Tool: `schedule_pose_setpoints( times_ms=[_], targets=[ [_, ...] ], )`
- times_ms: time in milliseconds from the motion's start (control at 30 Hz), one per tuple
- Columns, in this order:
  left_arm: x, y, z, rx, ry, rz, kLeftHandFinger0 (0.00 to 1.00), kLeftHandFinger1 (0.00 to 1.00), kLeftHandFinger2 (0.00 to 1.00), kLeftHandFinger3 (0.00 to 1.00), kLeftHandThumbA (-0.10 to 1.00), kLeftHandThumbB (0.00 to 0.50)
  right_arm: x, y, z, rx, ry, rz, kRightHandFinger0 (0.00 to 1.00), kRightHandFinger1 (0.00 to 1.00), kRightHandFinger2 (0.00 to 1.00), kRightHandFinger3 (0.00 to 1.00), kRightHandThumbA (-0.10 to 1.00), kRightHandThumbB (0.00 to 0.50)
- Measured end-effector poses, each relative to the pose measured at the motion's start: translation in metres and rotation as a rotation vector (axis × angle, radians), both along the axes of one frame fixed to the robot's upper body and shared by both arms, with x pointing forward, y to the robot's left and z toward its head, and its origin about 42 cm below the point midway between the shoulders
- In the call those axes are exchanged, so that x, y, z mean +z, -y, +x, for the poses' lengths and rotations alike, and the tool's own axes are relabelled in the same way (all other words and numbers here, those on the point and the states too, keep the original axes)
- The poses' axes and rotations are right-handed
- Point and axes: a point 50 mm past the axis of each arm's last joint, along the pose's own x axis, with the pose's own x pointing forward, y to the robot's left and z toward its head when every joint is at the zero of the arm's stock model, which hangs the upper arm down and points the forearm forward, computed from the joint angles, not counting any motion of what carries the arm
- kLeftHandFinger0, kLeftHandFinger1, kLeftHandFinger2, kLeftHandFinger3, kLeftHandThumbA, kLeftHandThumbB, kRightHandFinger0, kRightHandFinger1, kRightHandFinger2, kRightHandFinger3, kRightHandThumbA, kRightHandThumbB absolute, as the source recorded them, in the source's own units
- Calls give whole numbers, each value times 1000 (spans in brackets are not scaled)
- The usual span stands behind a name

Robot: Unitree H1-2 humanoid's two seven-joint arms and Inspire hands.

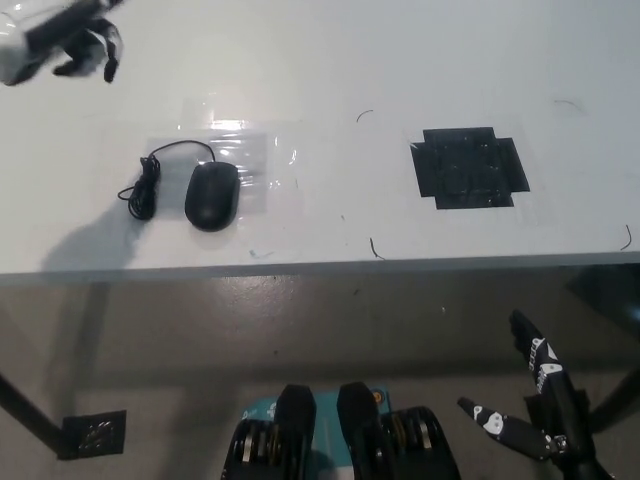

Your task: The robot uses left hand to click on the left button of the black mouse, which is placed on the left area of the table

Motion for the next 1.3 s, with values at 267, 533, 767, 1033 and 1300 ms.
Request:
schedule_pose_setpoints(
  times_ms=[267, 533, 767, 1033, 1300],
  targets=[
    [-6, 11, 42, 71, -276, 151, 0, 0, 43, 1000, 1000, 240, 0, 0, 0, 0, 1, -1, 1000, 1000, 1000, 1000, 924, 133],
    [16, 26, 51, 58, -305, 328, 0, 0, 50, 1000, 1000, 229, 1, 1, 0, 2, 9, -4, 1000, 1000, 1000, 1000, 943, 133],
    [3, 44, 55, 18, -347, 402, 0, 0, 36, 1000, 1000, 219, 2, 1, 0, 4, 16, -5, 1000, 1000, 1000, 1000, 937, 133],
    [-16, 67, 60, -37, -374, 466, 0, 0, 109, 1000, 1000, 210, 2, 1, 0, 5, 21, -7, 1000, 1000, 1000, 1000, 939, 141],
    [-29, 65, 61, -40, -398, 496, 0, 16, 307, 1000, 1000, 220, 2, 1, 0, 7, 23, -11, 1000, 1000, 1000, 1000, 947, 140]
  ],
)
